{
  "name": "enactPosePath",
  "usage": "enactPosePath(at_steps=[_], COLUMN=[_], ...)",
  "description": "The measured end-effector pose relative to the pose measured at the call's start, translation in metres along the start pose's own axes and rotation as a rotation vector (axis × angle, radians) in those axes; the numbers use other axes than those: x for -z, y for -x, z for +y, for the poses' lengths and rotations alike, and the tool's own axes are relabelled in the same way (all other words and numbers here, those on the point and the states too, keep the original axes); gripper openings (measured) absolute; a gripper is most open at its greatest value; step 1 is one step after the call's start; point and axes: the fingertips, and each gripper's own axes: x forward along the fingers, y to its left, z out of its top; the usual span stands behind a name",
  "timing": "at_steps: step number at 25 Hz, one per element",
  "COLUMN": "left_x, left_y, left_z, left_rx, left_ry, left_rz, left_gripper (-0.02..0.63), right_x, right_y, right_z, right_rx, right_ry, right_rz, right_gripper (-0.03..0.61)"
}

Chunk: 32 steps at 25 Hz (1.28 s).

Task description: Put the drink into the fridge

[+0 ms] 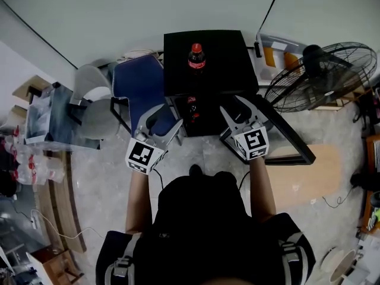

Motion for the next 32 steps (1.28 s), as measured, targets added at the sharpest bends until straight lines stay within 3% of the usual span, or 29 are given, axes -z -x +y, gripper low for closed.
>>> enactPosePath(at_steps=[11,24,32], left_x=[0.01,0.021,0.022], left_y=[0.016,0.038,0.037], left_z=[0.001,0.017,0.023], left_rx=[-0.012,-0.11,-0.138], left_ry=[0.032,0.081,0.086], left_rz=[-0.006,-0.009,0.01], left_gripper=[0.245,0.244,0.244], right_x=[-0.029,-0.055,-0.063], right_y=[-0.024,-0.066,-0.095], right_z=[-0.009,-0.004,-0.019], right_rx=[-0.023,-0.168,-0.198], right_ry=[-0.022,0.039,0.035], right_rz=[-0.043,-0.029,-0.032], right_gripper=[0.21,0.207,0.227])
